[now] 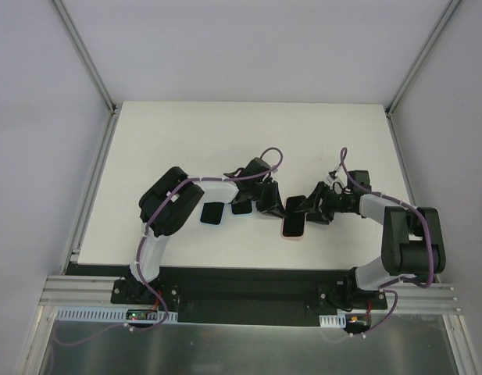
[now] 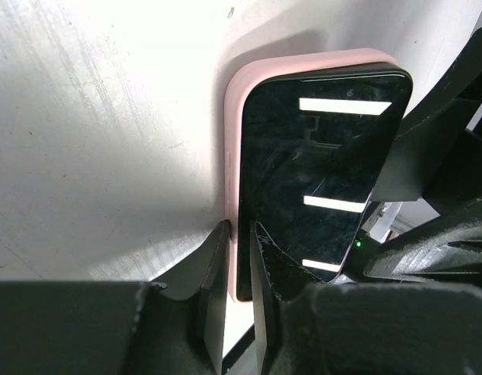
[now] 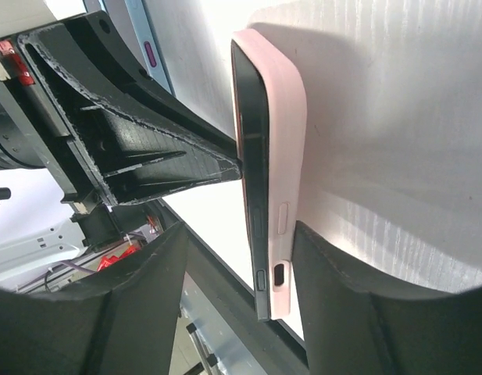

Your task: Put the phone into the phone case

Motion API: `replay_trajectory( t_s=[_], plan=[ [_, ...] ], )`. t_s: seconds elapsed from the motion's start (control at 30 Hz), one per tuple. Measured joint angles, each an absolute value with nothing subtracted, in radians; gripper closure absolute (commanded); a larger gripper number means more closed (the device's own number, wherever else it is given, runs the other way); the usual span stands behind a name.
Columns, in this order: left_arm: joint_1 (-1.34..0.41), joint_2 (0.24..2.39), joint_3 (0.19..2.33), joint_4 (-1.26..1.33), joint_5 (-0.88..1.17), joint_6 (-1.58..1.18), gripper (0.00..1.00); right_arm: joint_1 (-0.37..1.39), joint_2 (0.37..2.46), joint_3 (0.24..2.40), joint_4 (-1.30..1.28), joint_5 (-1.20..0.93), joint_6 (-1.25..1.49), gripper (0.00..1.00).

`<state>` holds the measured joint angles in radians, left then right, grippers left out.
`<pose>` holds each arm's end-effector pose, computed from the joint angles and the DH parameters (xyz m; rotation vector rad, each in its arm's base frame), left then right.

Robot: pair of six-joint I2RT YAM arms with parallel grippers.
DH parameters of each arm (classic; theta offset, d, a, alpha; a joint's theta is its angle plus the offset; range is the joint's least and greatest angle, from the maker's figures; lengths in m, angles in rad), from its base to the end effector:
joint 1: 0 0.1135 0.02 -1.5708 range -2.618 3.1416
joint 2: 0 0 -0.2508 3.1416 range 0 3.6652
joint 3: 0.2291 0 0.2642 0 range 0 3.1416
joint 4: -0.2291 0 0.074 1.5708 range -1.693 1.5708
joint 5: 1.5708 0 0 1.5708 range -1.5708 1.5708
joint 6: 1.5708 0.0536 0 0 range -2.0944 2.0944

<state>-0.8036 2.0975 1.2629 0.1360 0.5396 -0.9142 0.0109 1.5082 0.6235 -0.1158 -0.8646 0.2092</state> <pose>0.2961 -0.3468 0.1028 0.1915 2.6229 -1.3915 0.2720 0.0437 0.1112 -0.0862 2.4436 1.1893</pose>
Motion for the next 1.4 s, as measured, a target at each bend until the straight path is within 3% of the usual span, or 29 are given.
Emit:
replay_trajectory(
  t_s=[0.33,0.4,0.5,0.63,0.67,0.7,0.87,1.27,1.4],
  plan=[
    [-0.804,2.088,1.247,0.144,0.548,-0.918,0.82,0.005,1.518,0.613,-0.111,-0.853,0.198,0.83],
    [-0.804,2.088,1.246,0.144,0.550,-0.917,0.81,0.005,1.517,0.613,-0.112,-0.853,0.189,0.94],
    [-0.804,2.088,1.246,0.142,0.552,-0.916,0.80,0.005,1.517,0.614,-0.115,-0.850,0.182,0.99],
    [-0.804,2.088,1.246,0.141,0.554,-0.916,0.80,0.005,1.517,0.621,-0.131,-0.841,0.170,0.96],
    [-0.804,2.088,1.246,0.141,0.557,-0.916,0.80,0.006,1.517,0.625,-0.140,-0.839,0.165,0.80],
    [-0.804,2.088,1.246,0.140,0.559,-0.916,0.80,0.006,1.517,0.628,-0.147,-0.838,0.162,0.72],
    [-0.805,2.088,1.246,0.133,0.568,-0.917,0.80,0.007,1.512,0.632,-0.154,-0.855,0.167,0.54],
    [-0.807,2.091,1.247,0.121,0.575,-0.917,0.80,0.010,1.400,0.618,-0.186,-0.875,0.183,0.53],
    [-0.813,2.091,1.247,0.119,0.575,-0.917,0.80,0.010,1.414,0.606,-0.200,-0.864,0.173,0.57]
  ],
)
